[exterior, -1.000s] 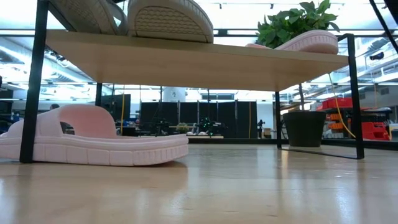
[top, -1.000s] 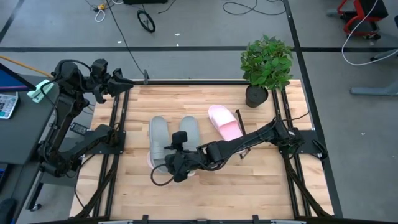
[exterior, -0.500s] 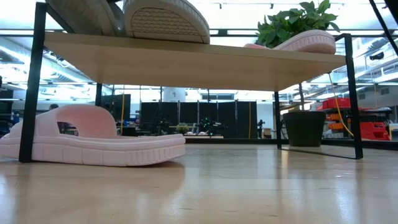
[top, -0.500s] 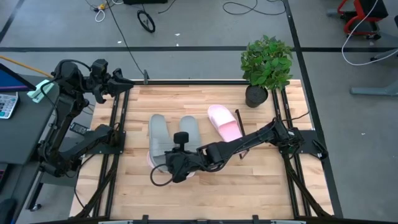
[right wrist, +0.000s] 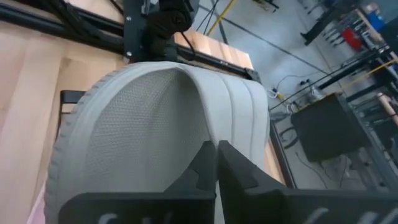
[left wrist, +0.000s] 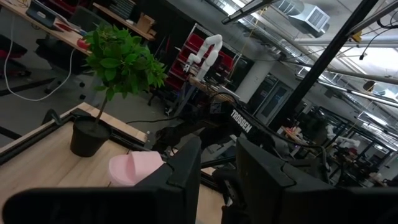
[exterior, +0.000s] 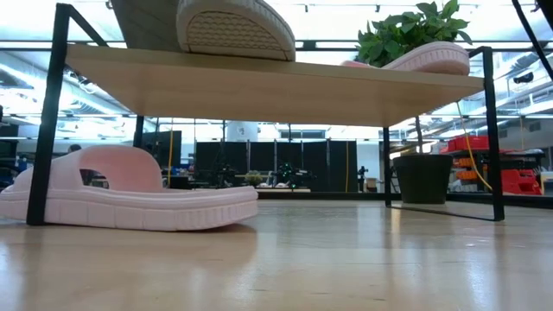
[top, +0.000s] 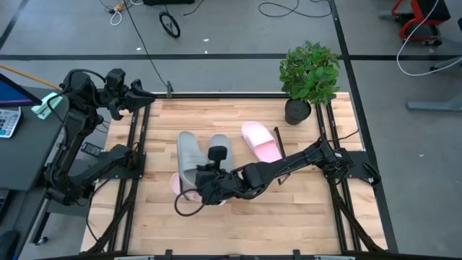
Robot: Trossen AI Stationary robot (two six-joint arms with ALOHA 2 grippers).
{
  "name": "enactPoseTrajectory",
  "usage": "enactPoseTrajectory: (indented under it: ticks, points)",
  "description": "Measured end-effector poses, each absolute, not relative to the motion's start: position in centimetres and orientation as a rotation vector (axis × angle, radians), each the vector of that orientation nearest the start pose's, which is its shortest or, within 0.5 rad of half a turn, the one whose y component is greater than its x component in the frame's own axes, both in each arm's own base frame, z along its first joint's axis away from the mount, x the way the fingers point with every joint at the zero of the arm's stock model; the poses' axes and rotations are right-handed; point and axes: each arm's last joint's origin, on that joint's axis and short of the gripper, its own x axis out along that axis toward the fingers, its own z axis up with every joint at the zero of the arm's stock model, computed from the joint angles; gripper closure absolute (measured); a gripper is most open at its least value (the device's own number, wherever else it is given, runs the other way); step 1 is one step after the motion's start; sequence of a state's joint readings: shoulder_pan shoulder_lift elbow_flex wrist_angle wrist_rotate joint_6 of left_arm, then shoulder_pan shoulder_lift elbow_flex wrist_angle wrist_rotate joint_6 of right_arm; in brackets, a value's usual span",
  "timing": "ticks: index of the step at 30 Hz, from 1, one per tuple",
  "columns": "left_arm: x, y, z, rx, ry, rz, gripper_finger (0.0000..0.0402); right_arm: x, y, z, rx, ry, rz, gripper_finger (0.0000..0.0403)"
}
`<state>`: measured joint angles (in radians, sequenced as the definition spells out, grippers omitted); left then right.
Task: Pick and place slides into the shelf
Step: Adjust the gray slides on the shelf
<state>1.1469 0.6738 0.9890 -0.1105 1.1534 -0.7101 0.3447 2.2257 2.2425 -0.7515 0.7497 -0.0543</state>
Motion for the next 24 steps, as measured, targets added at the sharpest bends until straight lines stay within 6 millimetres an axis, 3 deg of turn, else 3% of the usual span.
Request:
enactPoseTrajectory:
  ticks: [24]
  points:
    - [6.8, 8.6, 41.7, -0.523, -0.077, -0.036, 0.0294, 45.5, 15.4, 31.0, -0.378, 0.705, -0.46, 0.0403]
